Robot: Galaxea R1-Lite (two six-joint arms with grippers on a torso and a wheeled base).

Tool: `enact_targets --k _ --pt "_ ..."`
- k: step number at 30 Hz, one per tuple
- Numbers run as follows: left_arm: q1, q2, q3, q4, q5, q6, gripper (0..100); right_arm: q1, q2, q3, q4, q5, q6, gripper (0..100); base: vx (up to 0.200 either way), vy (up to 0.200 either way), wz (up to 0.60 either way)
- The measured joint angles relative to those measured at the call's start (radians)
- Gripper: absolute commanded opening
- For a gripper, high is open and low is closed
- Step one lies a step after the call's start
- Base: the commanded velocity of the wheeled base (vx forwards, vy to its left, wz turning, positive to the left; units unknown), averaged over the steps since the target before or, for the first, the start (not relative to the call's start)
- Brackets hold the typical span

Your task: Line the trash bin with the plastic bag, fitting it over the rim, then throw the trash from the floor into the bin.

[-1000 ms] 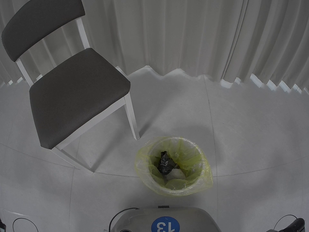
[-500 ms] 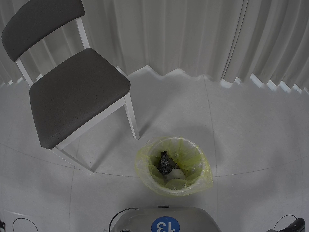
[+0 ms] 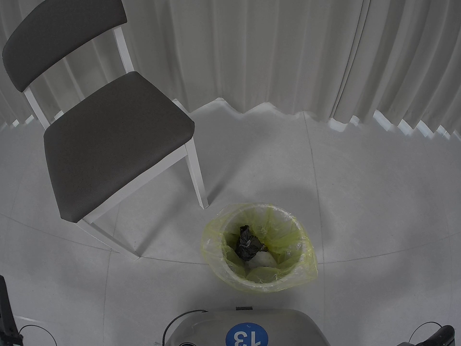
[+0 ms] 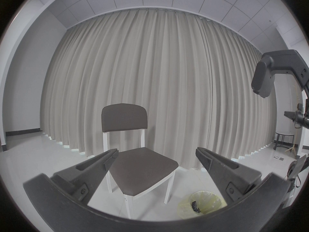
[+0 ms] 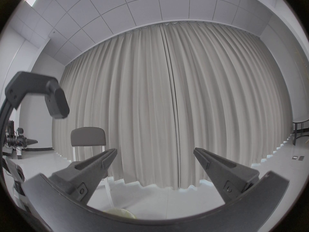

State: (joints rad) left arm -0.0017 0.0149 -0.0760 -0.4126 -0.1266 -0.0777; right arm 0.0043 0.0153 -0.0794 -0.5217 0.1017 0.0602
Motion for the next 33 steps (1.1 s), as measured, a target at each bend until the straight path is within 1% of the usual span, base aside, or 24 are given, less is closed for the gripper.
enact_targets --k 4,7,13,18,23,26,28,33 --pt "0.0 0.0 0.043 -0.037 -0.007 -0.003 100 0.0 0.0 0.046 -0.033 0.003 0.007 100 0.0 0.0 0.0" --pt "0.0 0.0 0.053 -0.024 -0.006 -0.002 100 0.0 0.0 0.056 0.008 0.003 0.007 100 0.0 0.0 0.0" --pt "0.0 0.0 0.058 0.087 0.0 0.0 100 0.0 0.0 0.061 0.11 -0.004 0.006 100 0.0 0.0 0.0" --pt "0.0 0.0 0.058 0.147 0.008 0.002 100 0.0 0.0 0.062 0.174 -0.01 0.008 100 0.0 0.0 0.0" --pt "0.002 0.0 0.058 0.204 0.059 0.017 100 0.0 0.001 0.062 0.224 -0.011 0.007 100 0.0 0.0 0.0" --pt "0.002 0.001 0.058 0.283 0.131 0.03 100 0.0 0.001 0.062 0.278 -0.015 0.007 100 0.0 0.0 0.0" --pt "0.002 0.001 0.058 0.323 0.166 0.032 100 0.0 0.001 0.062 0.317 -0.018 0.006 100 0.0 0.0 0.0" --pt "0.002 0.001 0.058 0.34 0.205 0.024 100 0.0 0.001 0.062 0.407 -0.028 0.006 100 0.0 0.0 0.0"
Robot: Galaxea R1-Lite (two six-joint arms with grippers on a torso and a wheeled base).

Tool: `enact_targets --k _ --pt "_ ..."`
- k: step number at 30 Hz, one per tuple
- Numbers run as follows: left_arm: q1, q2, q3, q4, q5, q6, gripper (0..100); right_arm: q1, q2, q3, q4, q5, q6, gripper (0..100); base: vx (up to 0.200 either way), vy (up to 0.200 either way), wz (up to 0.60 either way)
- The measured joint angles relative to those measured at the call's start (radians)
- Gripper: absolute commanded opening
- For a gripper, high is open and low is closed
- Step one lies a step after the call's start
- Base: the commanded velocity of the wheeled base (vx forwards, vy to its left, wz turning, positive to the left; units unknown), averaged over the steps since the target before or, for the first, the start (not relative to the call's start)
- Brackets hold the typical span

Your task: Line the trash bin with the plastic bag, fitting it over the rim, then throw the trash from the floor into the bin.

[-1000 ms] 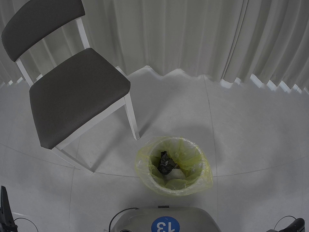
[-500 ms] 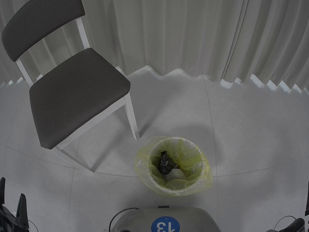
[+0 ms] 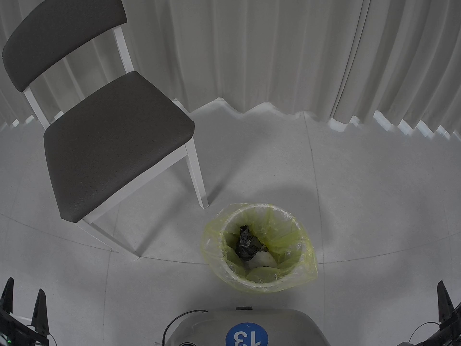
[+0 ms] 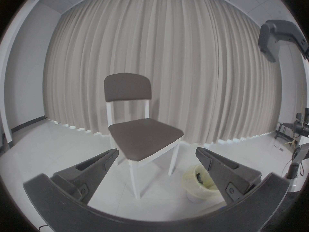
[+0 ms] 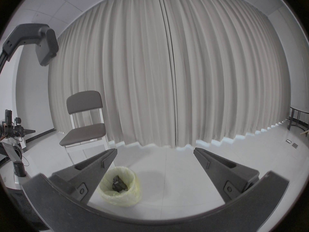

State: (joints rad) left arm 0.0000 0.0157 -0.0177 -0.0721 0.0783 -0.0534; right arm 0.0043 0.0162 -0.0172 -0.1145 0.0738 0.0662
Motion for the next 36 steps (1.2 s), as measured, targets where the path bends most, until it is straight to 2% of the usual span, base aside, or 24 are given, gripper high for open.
enact_targets --k 6,12,15,19,23,31,36 --pt "0.0 0.0 0.0 0.006 0.006 -0.005 100 0.0 0.0 -0.001 0.06 -0.027 -0.002 100 0.0 0.0 0.0" --pt "-0.001 0.0 0.0 0.014 -0.067 -0.003 100 0.0 0.0 0.0 0.064 -0.025 -0.017 100 0.0 0.0 0.0" --pt "-0.001 0.0 0.0 0.031 -0.086 0.012 100 0.0 0.0 0.0 0.07 -0.03 -0.055 100 0.0 0.0 0.0" --pt "0.0 0.0 0.0 0.026 -0.012 0.061 100 0.0 0.0 0.0 0.082 -0.053 -0.075 100 0.0 0.0 0.0" --pt "-0.001 0.0 0.0 0.02 0.044 0.056 100 0.0 0.0 0.0 0.114 -0.07 -0.077 100 0.0 0.0 0.0" --pt "-0.002 0.0 0.0 0.074 -0.057 0.047 100 0.0 0.0 0.0 0.116 -0.079 -0.069 100 0.0 0.0 0.0" --pt "-0.002 0.0 0.0 0.084 -0.069 0.054 100 0.0 0.0 0.0 0.117 -0.079 -0.072 100 0.0 0.0 0.0"
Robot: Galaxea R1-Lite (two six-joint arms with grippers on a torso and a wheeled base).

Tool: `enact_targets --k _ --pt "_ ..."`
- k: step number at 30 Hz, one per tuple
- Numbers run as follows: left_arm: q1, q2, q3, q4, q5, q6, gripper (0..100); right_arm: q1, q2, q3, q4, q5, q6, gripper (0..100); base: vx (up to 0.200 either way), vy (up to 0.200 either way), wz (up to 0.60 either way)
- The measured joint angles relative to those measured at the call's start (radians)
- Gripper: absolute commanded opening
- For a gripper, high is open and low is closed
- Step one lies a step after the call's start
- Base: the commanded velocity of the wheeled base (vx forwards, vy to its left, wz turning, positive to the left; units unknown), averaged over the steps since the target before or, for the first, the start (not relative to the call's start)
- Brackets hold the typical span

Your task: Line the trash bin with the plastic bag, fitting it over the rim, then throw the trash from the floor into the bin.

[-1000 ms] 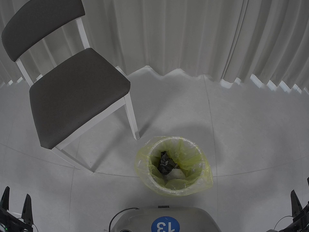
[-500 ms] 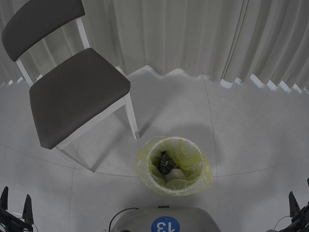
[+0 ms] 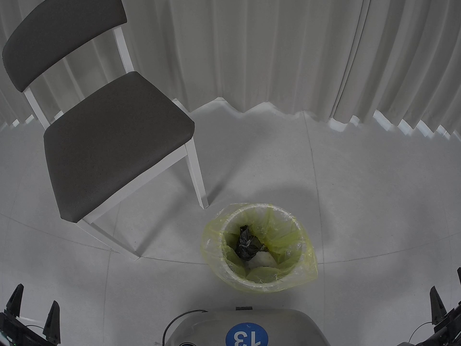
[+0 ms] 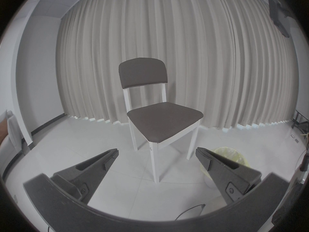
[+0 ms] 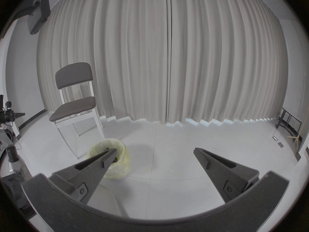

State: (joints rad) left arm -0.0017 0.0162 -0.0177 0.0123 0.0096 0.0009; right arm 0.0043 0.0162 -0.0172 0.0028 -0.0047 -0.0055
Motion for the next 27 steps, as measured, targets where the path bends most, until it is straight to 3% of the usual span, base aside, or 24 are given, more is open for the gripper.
enact_targets --k 10,19,27 --pt "0.0 0.0 0.0 -0.001 -0.006 0.0 100 0.001 0.0 0.0 0.0 0.047 0.001 100 0.0 0.0 0.0" --pt "-0.001 0.0 0.0 0.0 -0.004 -0.01 100 -0.001 0.0 0.0 -0.004 0.018 0.038 100 0.0 0.0 0.0" --pt "-0.001 0.0 0.0 -0.001 -0.001 -0.022 100 -0.001 0.0 0.0 -0.002 0.026 0.0 100 0.0 0.0 0.0"
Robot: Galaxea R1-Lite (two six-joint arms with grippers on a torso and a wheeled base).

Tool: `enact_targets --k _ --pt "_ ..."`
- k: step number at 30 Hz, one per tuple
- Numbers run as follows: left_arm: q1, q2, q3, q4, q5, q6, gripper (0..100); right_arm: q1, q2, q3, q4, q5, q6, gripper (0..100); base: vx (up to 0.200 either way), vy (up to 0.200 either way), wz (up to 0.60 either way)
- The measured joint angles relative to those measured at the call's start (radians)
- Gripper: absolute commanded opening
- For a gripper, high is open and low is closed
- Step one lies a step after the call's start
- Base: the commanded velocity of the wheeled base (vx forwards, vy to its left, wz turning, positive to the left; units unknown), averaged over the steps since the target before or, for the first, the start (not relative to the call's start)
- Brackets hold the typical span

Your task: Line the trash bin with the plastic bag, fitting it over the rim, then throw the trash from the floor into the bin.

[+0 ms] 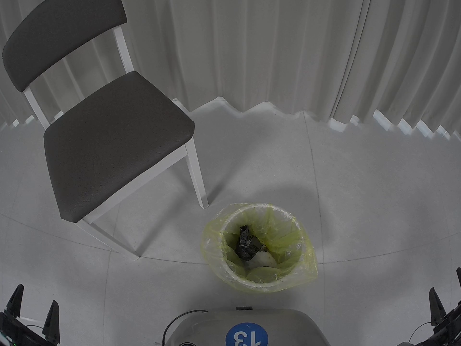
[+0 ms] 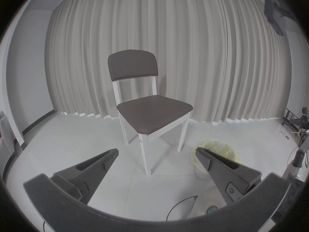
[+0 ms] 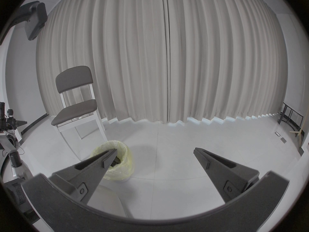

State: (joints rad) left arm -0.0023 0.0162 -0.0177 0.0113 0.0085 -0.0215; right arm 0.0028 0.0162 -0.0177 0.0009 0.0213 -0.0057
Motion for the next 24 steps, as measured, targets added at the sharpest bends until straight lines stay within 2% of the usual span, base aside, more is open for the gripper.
enact_targets --k 6,10,15,19,24 --pt "0.001 0.0 0.0 -0.002 -0.004 0.027 100 0.0 0.0 0.0 0.0 0.017 -0.033 100 0.0 0.0 0.0" --pt "0.001 0.0 0.0 -0.002 -0.006 0.029 100 0.004 0.006 0.0 0.0 0.019 -0.007 100 0.0 0.0 0.0" --pt "0.001 0.0 0.0 -0.002 -0.007 0.03 100 0.002 0.007 0.0 0.0 0.022 -0.025 100 0.0 0.0 0.0" --pt "0.001 0.0 0.0 -0.002 -0.007 0.03 100 0.0 0.004 0.0 0.0 -0.002 0.02 100 0.0 0.0 0.0" --pt "0.001 0.0 0.0 -0.002 -0.007 0.031 100 -0.001 0.003 0.0 0.001 -0.018 0.014 100 0.0 0.0 0.0"
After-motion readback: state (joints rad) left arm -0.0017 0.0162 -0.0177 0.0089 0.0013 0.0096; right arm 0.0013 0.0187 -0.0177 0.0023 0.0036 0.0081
